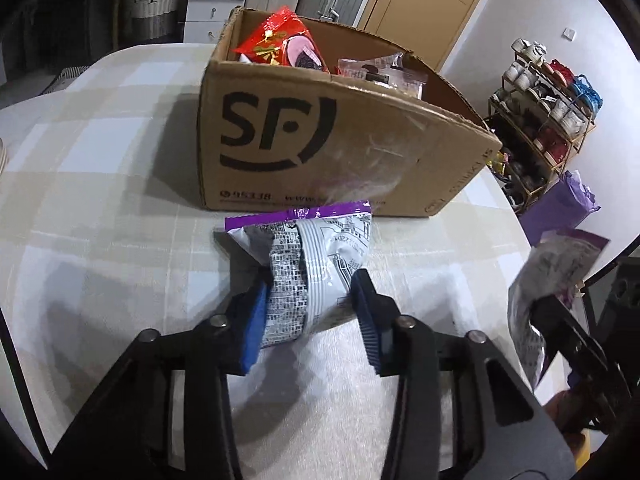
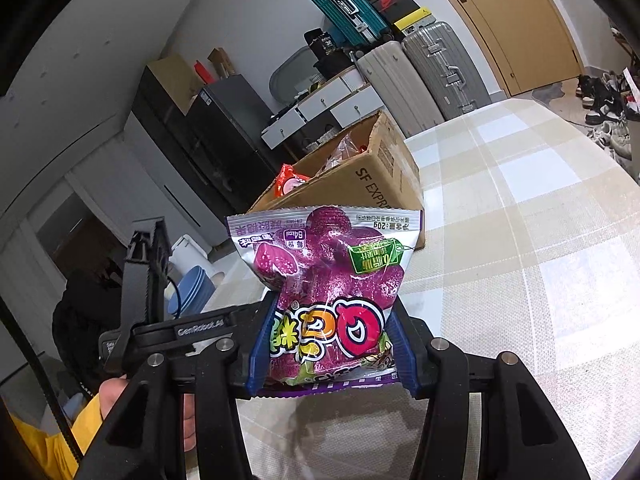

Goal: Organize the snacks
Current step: 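Grasp the purple candy bag with the right tool while the left tool grasps the chip bag, then lift and carry the candy bag and chip bag over the box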

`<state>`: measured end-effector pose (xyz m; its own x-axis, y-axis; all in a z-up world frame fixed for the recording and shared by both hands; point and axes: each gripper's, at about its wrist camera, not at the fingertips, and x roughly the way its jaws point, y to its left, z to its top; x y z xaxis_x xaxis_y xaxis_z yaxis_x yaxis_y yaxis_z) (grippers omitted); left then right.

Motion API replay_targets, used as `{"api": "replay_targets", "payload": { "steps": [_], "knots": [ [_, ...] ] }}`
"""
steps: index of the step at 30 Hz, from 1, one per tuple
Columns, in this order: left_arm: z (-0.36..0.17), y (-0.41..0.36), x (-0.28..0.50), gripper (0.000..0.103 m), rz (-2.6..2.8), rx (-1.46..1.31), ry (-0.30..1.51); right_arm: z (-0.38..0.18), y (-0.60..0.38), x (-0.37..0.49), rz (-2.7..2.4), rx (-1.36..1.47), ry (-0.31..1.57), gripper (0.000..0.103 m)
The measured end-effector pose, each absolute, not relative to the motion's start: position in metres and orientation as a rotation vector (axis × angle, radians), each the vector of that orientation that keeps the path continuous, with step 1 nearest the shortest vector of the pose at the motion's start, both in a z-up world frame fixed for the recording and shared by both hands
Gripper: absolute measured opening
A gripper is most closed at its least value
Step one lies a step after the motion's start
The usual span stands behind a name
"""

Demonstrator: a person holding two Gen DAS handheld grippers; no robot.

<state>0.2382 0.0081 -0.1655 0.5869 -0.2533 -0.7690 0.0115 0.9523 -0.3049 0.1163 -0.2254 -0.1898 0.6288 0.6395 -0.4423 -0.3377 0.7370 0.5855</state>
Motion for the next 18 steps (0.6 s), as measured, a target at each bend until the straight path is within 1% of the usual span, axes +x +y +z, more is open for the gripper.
{"api": "replay_targets", "payload": {
  "steps": [4, 14, 18],
  "knots": [
    [-0.159, 0.015, 0.227, 0.033, -0.118, -0.29, 0.92, -0.19, -0.225, 0.115, 0.58, 0.485, 0.681, 0.052],
    [-0.149, 0.022, 0.203, 0.03, -0.145, -0.278, 0.905, -0.191, -0.227, 0.115, 0.567, 0.5, 0.681, 0.052],
    [-0.152, 0.017, 0.196, 0.029, -0.155, -0.282, 0.905, -0.192, -0.227, 0.115, 0.564, 0.502, 0.681, 0.052]
  ]
}}
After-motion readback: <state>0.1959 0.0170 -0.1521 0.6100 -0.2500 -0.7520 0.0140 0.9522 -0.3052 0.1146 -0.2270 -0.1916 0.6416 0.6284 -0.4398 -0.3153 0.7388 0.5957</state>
